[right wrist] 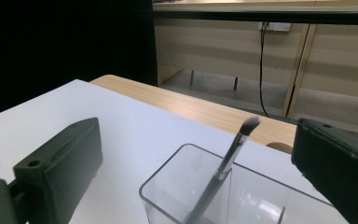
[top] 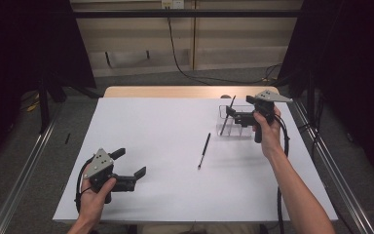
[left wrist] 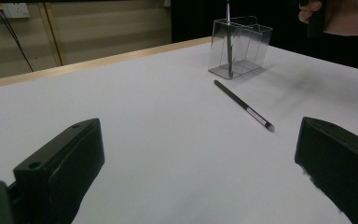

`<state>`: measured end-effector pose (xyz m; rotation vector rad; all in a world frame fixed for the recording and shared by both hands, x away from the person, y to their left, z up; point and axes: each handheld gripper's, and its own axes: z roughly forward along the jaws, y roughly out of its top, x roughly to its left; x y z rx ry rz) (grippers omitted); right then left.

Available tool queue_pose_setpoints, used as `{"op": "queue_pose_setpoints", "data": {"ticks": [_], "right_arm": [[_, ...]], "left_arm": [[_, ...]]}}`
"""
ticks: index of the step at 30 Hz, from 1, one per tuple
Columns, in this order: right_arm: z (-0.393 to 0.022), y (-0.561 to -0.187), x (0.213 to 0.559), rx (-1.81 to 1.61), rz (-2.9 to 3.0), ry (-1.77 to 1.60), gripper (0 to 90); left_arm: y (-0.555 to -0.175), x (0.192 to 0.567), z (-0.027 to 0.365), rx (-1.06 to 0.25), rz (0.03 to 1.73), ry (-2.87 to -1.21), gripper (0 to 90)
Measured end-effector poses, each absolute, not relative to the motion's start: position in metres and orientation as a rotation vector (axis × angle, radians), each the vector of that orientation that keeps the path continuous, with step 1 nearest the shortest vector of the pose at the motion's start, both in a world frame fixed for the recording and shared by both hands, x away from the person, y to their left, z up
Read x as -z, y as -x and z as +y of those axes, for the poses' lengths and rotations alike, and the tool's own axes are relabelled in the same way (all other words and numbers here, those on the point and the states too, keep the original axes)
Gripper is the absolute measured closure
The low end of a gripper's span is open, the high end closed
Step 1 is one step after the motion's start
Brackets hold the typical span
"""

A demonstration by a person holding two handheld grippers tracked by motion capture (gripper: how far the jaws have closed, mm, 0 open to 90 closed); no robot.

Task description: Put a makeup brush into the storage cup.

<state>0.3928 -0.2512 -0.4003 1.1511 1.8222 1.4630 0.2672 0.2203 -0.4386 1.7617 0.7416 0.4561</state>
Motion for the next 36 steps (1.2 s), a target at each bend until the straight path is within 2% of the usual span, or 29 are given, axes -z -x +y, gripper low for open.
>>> {"op": "queue_pose_setpoints", "data": {"ticks": [14,36], "right_arm": [[-0.261,-0.369,0.397,-1.465,1.84,-1.119,2.5],[-0.277,-0.31,0.395,-1.474,1.822,-1.085,2.7]], "left_arm": [[-0.268,0.439,0.221,-0.46,0.75,-1.757,1.5],[-0.269,0.437,0.224,-0.479,0.763,-1.743,1.7]]}}
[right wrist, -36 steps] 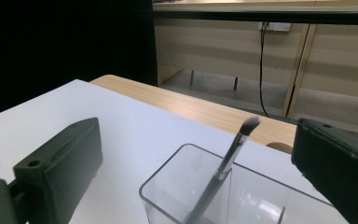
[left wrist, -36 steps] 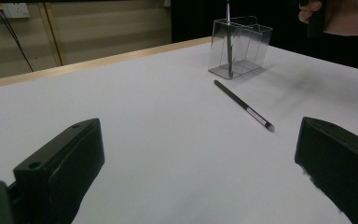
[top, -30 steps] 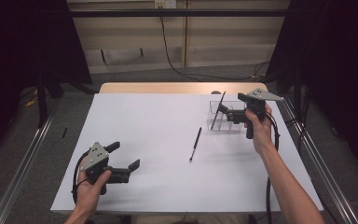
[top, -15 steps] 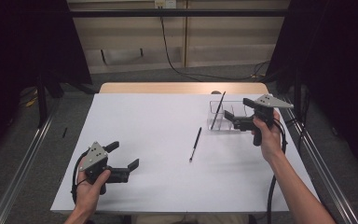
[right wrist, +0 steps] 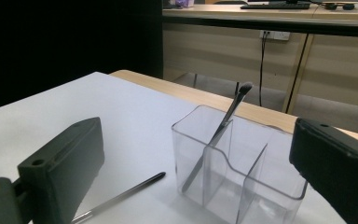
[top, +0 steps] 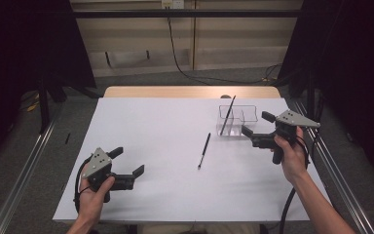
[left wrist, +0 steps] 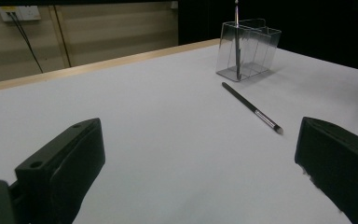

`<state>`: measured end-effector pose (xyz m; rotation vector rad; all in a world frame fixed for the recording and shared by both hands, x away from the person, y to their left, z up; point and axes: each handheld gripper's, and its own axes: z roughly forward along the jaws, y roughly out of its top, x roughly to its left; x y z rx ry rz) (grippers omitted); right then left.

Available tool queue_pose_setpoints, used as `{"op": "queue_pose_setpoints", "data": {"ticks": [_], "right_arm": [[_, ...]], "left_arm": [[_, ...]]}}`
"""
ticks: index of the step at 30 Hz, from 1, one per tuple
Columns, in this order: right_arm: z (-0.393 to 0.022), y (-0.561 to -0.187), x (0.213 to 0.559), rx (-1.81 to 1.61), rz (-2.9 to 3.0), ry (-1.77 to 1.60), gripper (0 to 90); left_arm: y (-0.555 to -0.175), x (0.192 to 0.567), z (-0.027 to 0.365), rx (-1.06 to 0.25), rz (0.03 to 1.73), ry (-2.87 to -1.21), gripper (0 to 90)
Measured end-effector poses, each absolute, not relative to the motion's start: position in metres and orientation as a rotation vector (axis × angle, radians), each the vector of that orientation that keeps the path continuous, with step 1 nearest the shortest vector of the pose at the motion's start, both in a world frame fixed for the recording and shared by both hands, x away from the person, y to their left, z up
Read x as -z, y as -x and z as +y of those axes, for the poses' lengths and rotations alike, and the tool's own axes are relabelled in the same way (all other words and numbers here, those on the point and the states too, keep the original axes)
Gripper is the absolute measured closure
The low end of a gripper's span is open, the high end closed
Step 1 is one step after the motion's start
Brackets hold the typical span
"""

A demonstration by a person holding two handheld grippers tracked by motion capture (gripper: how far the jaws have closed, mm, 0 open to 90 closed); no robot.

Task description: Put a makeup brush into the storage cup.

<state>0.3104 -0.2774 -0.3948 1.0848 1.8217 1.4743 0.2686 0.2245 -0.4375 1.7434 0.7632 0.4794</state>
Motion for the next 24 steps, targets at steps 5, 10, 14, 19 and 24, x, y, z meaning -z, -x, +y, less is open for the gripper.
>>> {"op": "queue_pose_setpoints", "data": {"ticks": [5,10,14,19,24], "right_arm": [[-0.277,-0.298,0.401,-1.472,1.837,-1.089,2.8],[-0.279,-0.286,0.404,-1.476,1.824,-1.093,2.8],[-0.279,-0.276,0.41,-1.467,1.826,-1.101,2.8],[-0.281,-0.263,0.412,-1.479,1.814,-1.094,2.8],[-0.285,-0.25,0.415,-1.487,1.815,-1.105,2.8]], "left_arm": [[-0.27,0.438,0.226,-0.481,0.772,-1.741,1.9],[-0.269,0.438,0.229,-0.48,0.773,-1.73,1.8],[-0.268,0.438,0.231,-0.484,0.775,-1.731,1.8],[-0.268,0.438,0.233,-0.493,0.78,-1.724,1.7],[-0.267,0.438,0.236,-0.493,0.782,-1.718,1.6]]}}
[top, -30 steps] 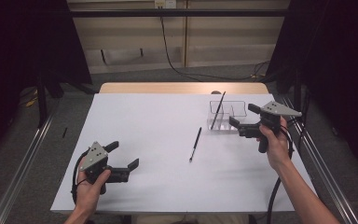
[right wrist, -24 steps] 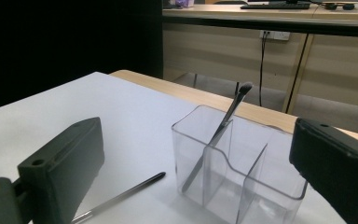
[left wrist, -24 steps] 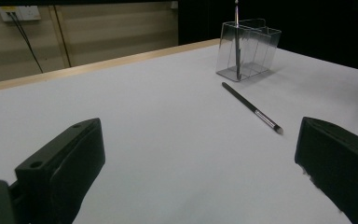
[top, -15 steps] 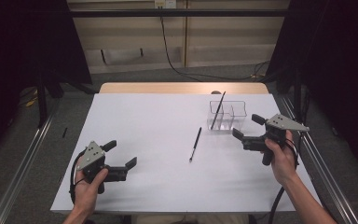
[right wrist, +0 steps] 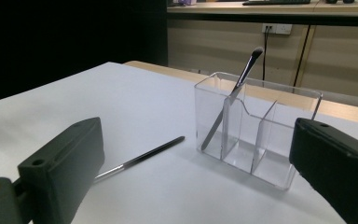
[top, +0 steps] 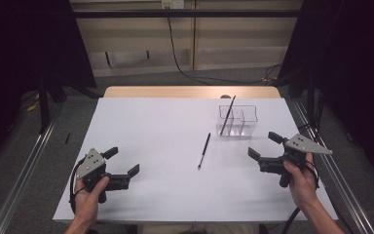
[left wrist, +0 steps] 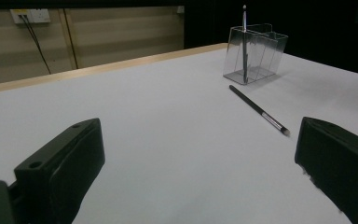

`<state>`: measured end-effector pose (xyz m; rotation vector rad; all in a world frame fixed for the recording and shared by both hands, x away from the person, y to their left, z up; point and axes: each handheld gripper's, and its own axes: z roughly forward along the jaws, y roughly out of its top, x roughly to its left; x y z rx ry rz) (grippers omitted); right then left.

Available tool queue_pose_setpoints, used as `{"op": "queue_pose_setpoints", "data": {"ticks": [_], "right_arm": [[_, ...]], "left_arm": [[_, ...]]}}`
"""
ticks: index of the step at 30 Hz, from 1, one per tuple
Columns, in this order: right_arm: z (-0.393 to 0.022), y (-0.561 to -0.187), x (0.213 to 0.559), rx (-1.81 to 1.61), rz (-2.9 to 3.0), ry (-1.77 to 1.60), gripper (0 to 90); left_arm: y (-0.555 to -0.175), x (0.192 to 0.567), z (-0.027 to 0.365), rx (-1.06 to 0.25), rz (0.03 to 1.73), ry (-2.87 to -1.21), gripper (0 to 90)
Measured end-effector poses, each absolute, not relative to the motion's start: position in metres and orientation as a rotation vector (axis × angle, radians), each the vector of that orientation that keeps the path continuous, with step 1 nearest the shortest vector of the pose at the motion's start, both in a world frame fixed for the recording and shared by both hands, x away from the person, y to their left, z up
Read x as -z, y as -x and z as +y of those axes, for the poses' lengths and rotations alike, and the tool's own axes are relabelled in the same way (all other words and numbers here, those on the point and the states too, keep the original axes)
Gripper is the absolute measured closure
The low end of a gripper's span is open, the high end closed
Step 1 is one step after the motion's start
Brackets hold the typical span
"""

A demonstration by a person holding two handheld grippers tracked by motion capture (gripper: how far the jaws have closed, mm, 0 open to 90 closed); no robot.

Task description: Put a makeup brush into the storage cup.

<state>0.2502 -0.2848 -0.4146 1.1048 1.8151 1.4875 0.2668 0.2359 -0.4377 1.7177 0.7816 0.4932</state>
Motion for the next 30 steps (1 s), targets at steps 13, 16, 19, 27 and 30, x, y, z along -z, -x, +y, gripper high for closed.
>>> {"op": "queue_pose_setpoints", "data": {"ticks": [13,16,19,27,30], "right_arm": [[-0.293,-0.218,0.425,-1.467,1.817,-1.141,2.8],[-0.297,-0.205,0.426,-1.455,1.81,-1.135,2.8],[-0.301,-0.196,0.432,-1.439,1.813,-1.141,2.8],[-0.301,-0.184,0.435,-1.458,1.802,-1.143,2.6],[-0.302,-0.184,0.436,-1.454,1.807,-1.141,2.6]], "left_arm": [[-0.261,0.436,0.25,-0.511,0.797,-1.693,1.4],[-0.259,0.434,0.256,-0.523,0.81,-1.674,1.4],[-0.257,0.435,0.256,-0.524,0.814,-1.676,1.3],[-0.255,0.435,0.249,-0.512,0.804,-1.686,1.4],[-0.254,0.434,0.248,-0.513,0.793,-1.692,1.4]]}}
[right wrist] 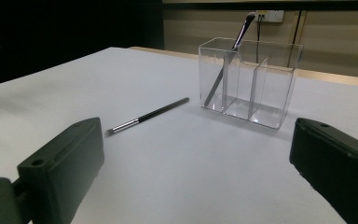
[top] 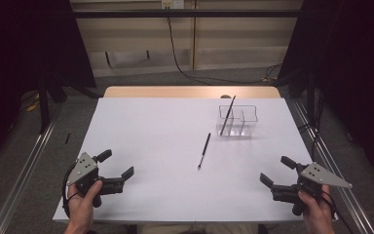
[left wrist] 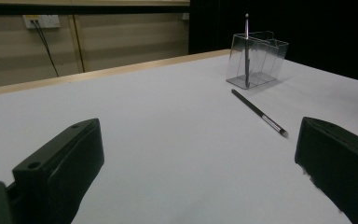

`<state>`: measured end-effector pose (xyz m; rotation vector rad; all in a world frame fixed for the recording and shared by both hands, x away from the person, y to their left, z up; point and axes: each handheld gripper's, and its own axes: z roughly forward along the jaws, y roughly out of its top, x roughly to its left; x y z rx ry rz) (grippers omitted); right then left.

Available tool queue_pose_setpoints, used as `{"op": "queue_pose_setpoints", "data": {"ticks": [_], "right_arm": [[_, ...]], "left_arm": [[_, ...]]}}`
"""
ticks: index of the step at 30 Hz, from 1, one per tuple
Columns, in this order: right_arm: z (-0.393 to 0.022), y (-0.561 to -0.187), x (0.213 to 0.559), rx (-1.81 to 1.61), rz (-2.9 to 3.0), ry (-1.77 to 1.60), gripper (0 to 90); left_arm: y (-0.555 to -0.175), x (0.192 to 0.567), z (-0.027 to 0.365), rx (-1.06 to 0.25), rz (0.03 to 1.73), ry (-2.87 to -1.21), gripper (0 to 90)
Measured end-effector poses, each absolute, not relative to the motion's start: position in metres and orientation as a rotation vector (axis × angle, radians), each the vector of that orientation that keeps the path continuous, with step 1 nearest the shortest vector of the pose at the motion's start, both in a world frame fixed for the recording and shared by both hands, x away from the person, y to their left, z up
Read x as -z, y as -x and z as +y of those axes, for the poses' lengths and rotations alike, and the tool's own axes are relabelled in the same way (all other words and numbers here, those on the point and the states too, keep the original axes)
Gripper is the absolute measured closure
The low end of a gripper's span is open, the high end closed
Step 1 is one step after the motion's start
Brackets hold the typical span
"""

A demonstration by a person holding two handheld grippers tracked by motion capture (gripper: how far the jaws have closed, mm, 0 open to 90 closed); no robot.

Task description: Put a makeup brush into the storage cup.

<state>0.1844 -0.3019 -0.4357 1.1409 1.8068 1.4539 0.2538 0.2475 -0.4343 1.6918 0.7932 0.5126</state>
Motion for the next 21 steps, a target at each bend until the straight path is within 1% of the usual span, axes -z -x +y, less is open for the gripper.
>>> {"op": "queue_pose_setpoints", "data": {"ticks": [11,13,21], "right_arm": [[-0.299,-0.198,0.438,-1.46,1.818,-1.14,2.7],[-0.297,-0.199,0.437,-1.477,1.82,-1.142,2.7],[-0.292,-0.202,0.436,-1.485,1.845,-1.114,2.6]], "left_arm": [[-0.256,0.438,0.25,-0.506,0.808,-1.696,1.5],[-0.254,0.437,0.251,-0.492,0.82,-1.675,1.5],[-0.253,0.435,0.247,-0.513,0.806,-1.688,1.5]]}}
